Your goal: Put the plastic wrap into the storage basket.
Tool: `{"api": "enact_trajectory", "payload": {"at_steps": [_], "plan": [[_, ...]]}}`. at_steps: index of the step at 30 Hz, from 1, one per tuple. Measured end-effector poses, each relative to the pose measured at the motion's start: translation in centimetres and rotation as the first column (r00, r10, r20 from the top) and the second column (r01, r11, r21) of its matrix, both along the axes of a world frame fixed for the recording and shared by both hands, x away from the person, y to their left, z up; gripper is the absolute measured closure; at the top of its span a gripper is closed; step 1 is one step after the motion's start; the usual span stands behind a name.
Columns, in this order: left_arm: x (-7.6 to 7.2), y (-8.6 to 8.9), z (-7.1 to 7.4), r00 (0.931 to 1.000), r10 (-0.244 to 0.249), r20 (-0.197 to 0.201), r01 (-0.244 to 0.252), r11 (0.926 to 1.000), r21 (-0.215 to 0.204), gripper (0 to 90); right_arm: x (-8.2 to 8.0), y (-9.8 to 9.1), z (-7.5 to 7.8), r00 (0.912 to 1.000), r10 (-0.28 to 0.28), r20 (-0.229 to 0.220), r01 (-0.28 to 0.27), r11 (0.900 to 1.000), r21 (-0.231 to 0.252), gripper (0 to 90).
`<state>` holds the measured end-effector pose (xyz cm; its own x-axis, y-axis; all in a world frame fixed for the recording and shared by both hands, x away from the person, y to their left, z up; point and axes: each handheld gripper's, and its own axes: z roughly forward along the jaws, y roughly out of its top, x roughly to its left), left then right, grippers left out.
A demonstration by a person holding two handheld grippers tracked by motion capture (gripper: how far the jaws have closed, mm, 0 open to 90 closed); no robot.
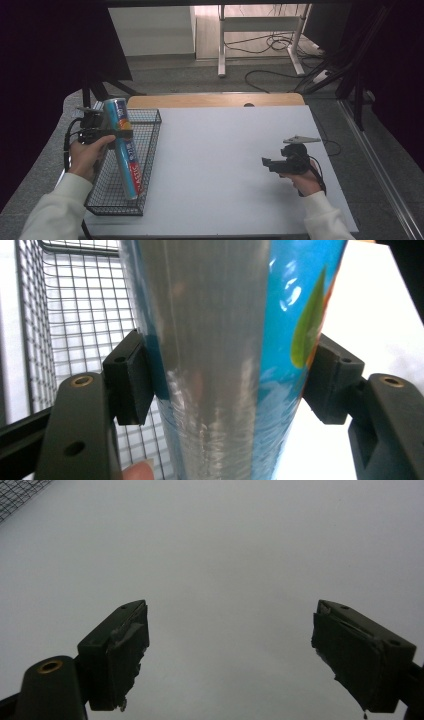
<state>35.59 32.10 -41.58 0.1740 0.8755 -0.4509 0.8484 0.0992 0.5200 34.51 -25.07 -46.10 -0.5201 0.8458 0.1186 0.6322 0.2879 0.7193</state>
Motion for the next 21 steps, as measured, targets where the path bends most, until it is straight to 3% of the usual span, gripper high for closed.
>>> {"api": "enact_trajectory", "payload": {"at_steps": [6, 15, 21], "plan": [[2.2, -0.5, -1.7, 0.9984, 0.036, -0.043, -0.036, 0.9993, -0.003, 31.9, 0.2, -0.2, -0.2, 0.9999, -0.01, -0.006, 0.01, 1.0, -0.001, 15.3], [5.1, -0.8, -4.8, 0.9893, 0.092, -0.113, -0.095, 0.9953, -0.019, 31.7, 0.3, -0.5, -0.3, 0.9998, -0.019, -0.009, 0.019, 0.9998, -0.003, 15.3], [5.9, -1.4, -5.8, 0.9871, 0.097, -0.128, -0.098, 0.9952, 0.0, 31.6, 0.4, -0.7, -0.4, 0.9995, -0.03, -0.013, 0.029, 0.9996, -0.005, 15.3]]}}
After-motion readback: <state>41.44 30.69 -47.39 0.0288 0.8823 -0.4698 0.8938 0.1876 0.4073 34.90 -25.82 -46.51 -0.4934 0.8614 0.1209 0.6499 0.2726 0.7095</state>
